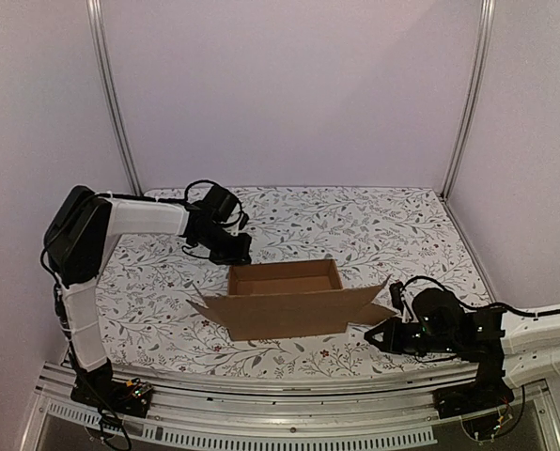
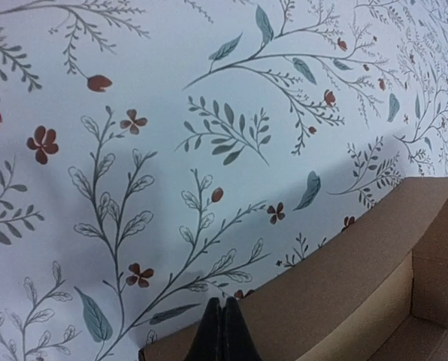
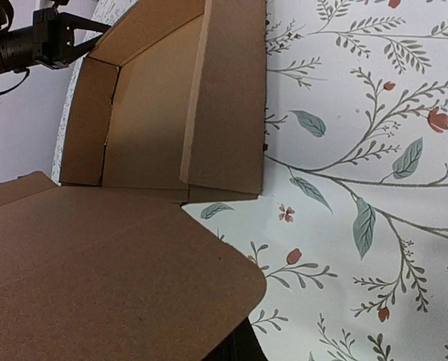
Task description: Fold the paper box
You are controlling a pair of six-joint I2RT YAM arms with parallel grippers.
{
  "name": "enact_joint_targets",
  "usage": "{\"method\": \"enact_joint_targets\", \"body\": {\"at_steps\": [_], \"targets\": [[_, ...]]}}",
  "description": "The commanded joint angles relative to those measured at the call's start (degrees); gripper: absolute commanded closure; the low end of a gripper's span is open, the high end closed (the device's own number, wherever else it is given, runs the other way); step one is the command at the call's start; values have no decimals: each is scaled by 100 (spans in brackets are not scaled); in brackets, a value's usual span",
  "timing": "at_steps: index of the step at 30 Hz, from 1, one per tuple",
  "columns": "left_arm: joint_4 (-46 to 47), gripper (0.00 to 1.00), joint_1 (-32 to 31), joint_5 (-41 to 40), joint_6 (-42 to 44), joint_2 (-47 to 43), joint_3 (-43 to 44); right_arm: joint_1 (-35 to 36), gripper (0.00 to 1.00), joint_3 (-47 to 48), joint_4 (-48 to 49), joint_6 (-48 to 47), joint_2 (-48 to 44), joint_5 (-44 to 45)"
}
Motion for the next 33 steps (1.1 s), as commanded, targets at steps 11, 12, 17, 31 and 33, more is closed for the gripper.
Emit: {"method": "enact_joint_targets", "body": {"at_steps": [11,12,17,31,33], "targets": [[640,100,-259,183,-420,-772,-1643,24,97,690,345,374,549,1994],[671,100,-286,142,-462,-833,-1755,0,97,759,344,374,658,2063],[880,100,-423,3,-761,-1244,-2448,-223,97,1144,531,177,1296,2151],[1995,100,-859,-669,-2536,-2837,-4651,-1469,100,2587,1644,-917,3582,611],[2041,100,-909,-727,-2676,-3045,-4803,-1595,100,2904,1649,-1082,3855,382]]}}
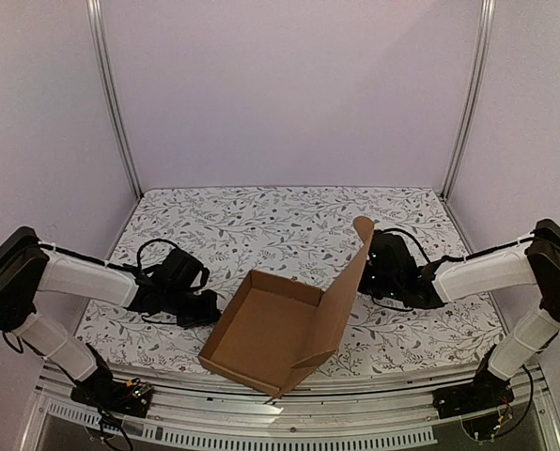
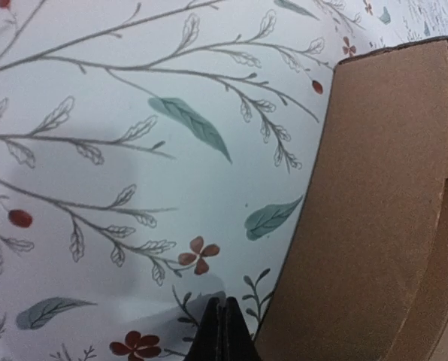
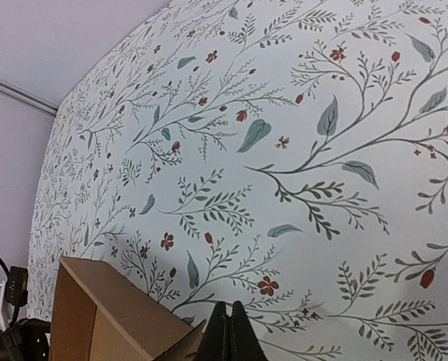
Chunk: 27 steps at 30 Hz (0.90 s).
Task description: Fold the paper box
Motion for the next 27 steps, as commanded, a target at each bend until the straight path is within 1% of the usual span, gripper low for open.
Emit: {"method": "enact_joint_targets", "body": {"at_steps": [1,6,8,9,13,17,19,21,24,27], "targets": [[148,100,-153,-320,-624,-409,-432,-285,100,757,337,-603,612,-780],[213,100,-292,-561,-888,-684,-622,-633,100,1639,318,-854,1420,-1434],[276,100,-361,-571,-953,-677,-639,-798,100,2019,308,-877,1802,-1869],[456,100,-400,-570,-999,-663,-653,-861,100,2222,300,-881,1990,-2046],[815,100,-528,-515,-1149,-589,-670,-1070,100,2988,2,-1077,2609,-2460],[849,100,-607,-562,-1178,-577,-634,-1261,100,3530,-270,-1247,3018,-2853],[573,100,-605,-669,-1132,-653,-605,-1408,98,3598,-434,-1356,3076,-2965],[-98,100,-607,-1086,-1028,-823,-555,-1571,96,3488,-528,-1437,2987,-3019],[-763,98,-518,-1536,-873,-1192,-495,-1735,96,3130,-688,-1583,2727,-3087],[-1228,97,-338,-1817,-629,-1520,-404,-1756,96,2693,-921,-1947,2284,-2961]]}}
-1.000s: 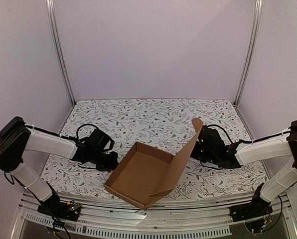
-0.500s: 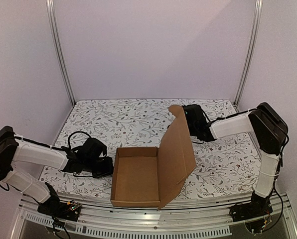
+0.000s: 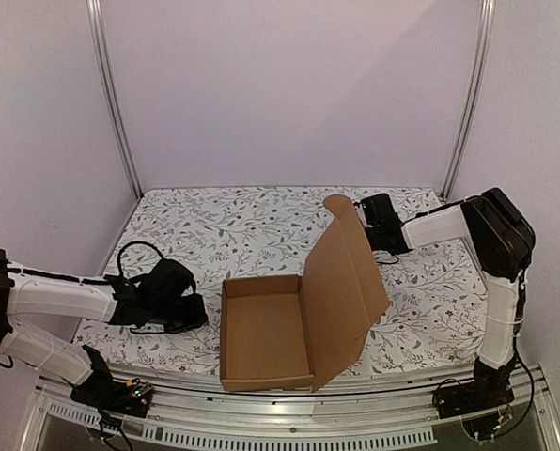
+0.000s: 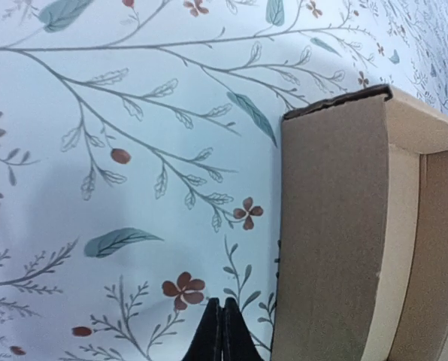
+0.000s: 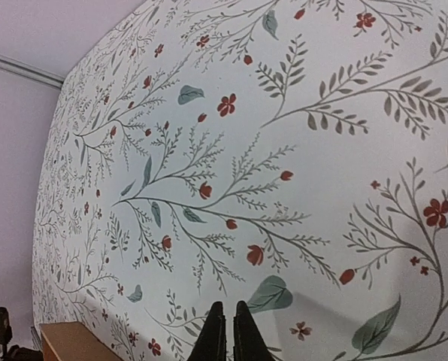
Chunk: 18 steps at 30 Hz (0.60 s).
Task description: Fold the paper box
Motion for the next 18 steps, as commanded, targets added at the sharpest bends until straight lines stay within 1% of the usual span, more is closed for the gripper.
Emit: {"method": "enact_joint_targets", "body": {"at_steps": [1,5,9,12,14,18], "targets": [[-1049,96,250,-708,432,-494,238,-71,96,-645,-516,-545,-748,-43],[-1194,96,678,-678,870,-648,451,-68,96,-1513,-471,-550,-1331,-48],[-1249,95,1005,-657,1422,-492,990,1,100,-2444,-236,-367,-2016,-286],[-1309,93,1255,-681,1718,-151,1498,205,100,-3145,-75,-141,-2618,-352],[-1134,93,1425,-599,1909,147,1788,449,100,-3549,9,30,-2958,-376],[-794,95,1714,-98,2131,915,2391,1076,100,-4310,108,535,-3582,-332]]}}
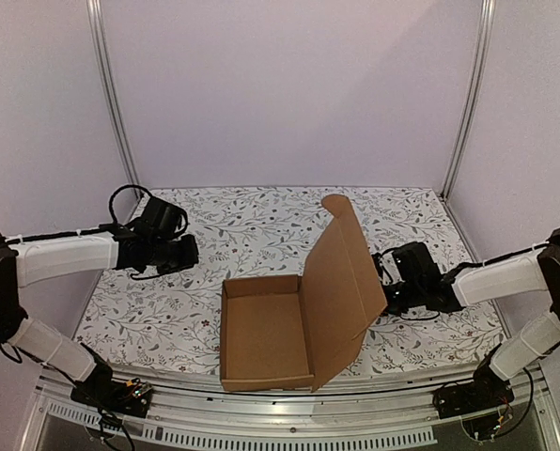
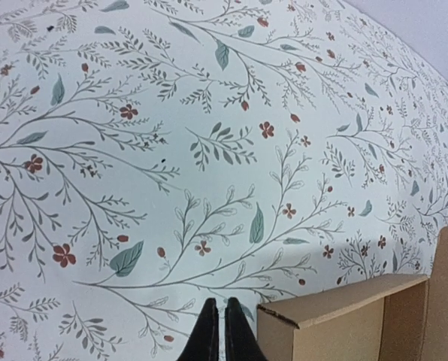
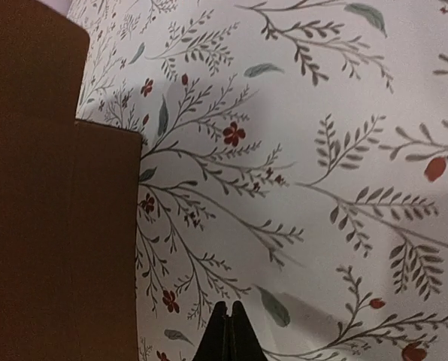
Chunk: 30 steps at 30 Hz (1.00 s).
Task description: Fold the paper box
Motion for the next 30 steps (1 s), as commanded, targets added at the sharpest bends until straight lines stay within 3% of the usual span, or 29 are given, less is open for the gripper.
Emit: {"method": "enact_joint_targets", "body": {"at_steps": [1,7,12,17,23,30], "targets": [[309,95,282,510,488,807,580,675,100,-611,193,581,-581,-23],[526,100,297,1365,658,1949,1275,1257,100,-1164,267,1095,-1283,644],[377,100,301,1185,498,1926,1154,1274,100,-781,359,962,-1155,1190],[-77,100,306,541,249,1379,690,1260,100,57,527,711,-204,1485],[180,100,252,1282,-96,1131,37,1216,100,1145,973,518,1178,1423],[806,100,-18,1693,-178,1521,-156,1201,100,1917,1199,515,2242,1272]]}}
